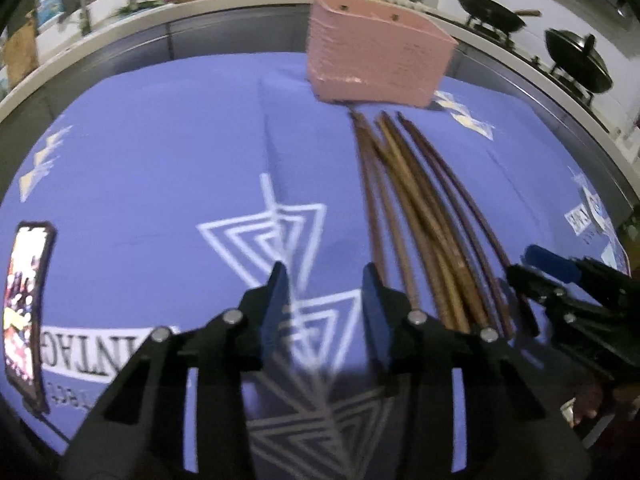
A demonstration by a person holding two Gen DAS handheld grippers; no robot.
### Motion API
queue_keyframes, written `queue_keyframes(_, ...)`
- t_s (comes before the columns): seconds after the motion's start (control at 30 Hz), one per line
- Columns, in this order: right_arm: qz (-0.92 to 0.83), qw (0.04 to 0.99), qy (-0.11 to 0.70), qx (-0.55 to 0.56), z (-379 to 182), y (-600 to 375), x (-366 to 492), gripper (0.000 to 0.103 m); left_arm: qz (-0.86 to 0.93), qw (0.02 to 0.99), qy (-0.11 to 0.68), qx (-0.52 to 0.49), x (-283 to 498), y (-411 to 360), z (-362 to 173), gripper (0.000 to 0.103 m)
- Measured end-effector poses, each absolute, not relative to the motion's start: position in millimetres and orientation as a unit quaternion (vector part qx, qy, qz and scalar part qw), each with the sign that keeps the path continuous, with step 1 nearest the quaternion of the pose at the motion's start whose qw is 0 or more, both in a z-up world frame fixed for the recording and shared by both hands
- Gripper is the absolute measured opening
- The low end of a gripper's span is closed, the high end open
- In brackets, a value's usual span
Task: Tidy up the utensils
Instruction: 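Move both open tools down toward the pile of brown chopsticks, then close the left tool on one chopstick while the right tool grasps another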
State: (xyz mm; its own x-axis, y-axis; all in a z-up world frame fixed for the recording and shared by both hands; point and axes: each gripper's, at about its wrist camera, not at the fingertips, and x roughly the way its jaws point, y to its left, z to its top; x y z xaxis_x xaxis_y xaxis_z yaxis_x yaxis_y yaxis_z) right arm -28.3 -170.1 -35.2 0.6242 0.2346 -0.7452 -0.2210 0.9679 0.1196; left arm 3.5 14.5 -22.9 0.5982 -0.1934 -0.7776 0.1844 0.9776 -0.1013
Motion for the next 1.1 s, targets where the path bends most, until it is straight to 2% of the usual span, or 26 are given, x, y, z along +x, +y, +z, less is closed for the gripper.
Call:
queue_keyframes(0.13, 0.111, 0.906, 0.407, -0.036, -40.6, -164.1, -29.5, 0.042, -0.117, 0.890, 0.439, 0.030, 6.2, -5.7, -28.6, 0.037)
queue_keyframes(0.23, 0.088, 0.910, 0.404, -0.035, -41.7, -175.9, -26.8, 0.041, -0.100, 0.895, 0.429, 0.066, 8.4, -13.2, -32.1, 0.031)
queue_keyframes(0.5, 0.105, 0.905, 0.411, -0.040, -39.7, -174.1, -12.5, 0.041, -0.084, 0.899, 0.423, 0.077, 26.8, -17.6, -29.7, 0.030)
queue_keyframes(0.53, 0.109, 0.905, 0.408, -0.045, -39.7, -172.0, -8.4, 0.040, -0.083, 0.900, 0.419, 0.081, 30.2, -18.5, -29.9, 0.021)
queue_keyframes(0.57, 0.119, 0.903, 0.410, -0.042, -39.1, -172.6, -4.1, 0.032, -0.091, 0.900, 0.418, 0.083, 32.7, -19.2, -29.8, 0.006)
queue_keyframes(0.6, 0.127, 0.901, 0.414, -0.036, -38.4, -174.7, -1.9, 0.012, -0.090, 0.899, 0.419, 0.089, 33.8, -18.6, -29.7, 0.006)
queue_keyframes(0.63, 0.129, 0.897, 0.423, -0.026, -37.2, -180.6, -0.3, 0.008, -0.089, 0.898, 0.422, 0.090, 32.3, -14.6, -29.7, 0.006)
queue_keyframes(0.8, 0.120, 0.888, 0.444, 0.000, -36.9, -213.6, -9.7, 0.008, -0.098, 0.891, 0.438, 0.070, 15.3, 12.7, -29.9, 0.007)
queue_keyframes(0.87, 0.133, 0.880, 0.456, 0.011, -36.1, -220.2, -6.2, 0.008, -0.101, 0.885, 0.449, 0.063, 17.9, 15.7, -28.8, 0.013)
queue_keyframes(0.97, 0.144, 0.870, 0.472, 0.010, -33.4, -217.0, 17.7, 0.009, -0.091, 0.885, 0.447, 0.091, 37.2, 5.4, -26.9, 0.017)
queue_keyframes(1.1, 0.152, 0.864, 0.481, -0.010, -28.9, -202.1, 64.2, 0.009, -0.089, 0.886, 0.443, 0.104, 76.4, -6.7, -25.0, 0.019)
